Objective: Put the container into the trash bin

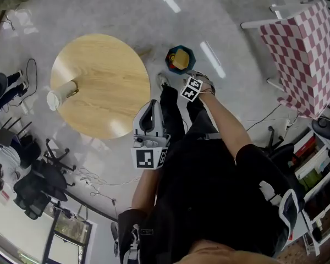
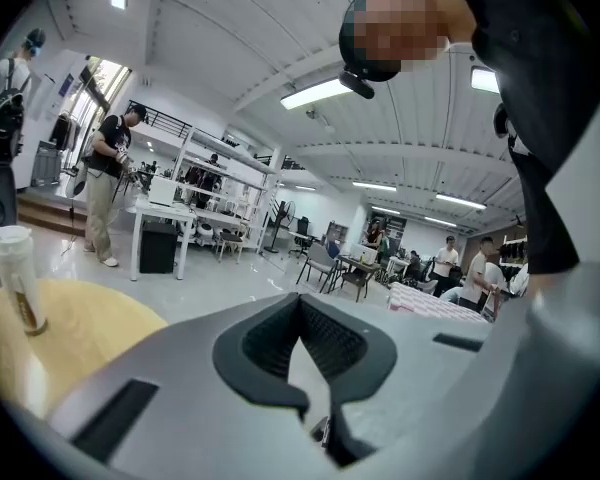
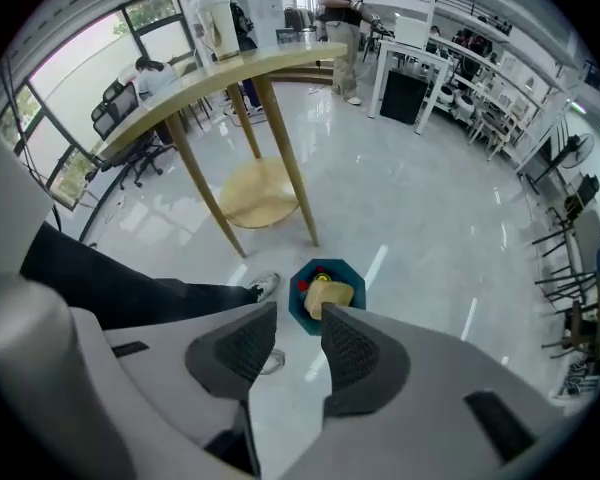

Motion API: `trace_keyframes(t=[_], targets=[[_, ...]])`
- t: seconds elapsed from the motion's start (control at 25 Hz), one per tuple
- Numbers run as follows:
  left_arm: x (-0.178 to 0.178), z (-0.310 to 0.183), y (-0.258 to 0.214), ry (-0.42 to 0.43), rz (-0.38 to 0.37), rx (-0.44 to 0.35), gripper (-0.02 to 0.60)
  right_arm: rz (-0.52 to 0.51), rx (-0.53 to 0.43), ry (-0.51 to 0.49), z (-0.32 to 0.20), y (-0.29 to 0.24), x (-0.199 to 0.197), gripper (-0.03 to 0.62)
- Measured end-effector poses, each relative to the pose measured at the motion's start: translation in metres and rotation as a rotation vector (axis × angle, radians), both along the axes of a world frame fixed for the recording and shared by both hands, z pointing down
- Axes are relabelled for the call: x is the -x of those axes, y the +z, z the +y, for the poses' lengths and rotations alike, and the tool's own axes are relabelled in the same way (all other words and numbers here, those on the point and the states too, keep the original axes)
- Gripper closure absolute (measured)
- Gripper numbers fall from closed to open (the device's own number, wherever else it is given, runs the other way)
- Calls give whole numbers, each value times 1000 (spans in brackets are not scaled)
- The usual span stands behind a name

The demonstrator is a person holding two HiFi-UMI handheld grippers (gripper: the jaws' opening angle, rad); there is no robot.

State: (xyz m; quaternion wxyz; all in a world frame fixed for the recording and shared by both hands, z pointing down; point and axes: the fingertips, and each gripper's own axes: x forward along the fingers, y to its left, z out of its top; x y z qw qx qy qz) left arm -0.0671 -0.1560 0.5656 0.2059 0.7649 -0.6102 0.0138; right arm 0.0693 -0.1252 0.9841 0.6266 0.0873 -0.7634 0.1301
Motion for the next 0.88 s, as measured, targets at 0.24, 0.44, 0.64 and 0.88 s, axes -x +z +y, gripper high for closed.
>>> trace_keyframes(t=[0.24,0.44,0.64,0.88], targets=[[-2,-4,-4,10,2,-10,574,-13,-11,72,-4,-10,-3,472],[-7,-5,-10,17,5,-27,574,-33,-40,147,-13,-31,-9,551],[-16,-6,-25,27,2,-61,574,-91,-98,244,-35,-74,-15,562],[-30,-1,-60,34,-7,-114,574,-241,-202,376,-59,-170,-24,565]])
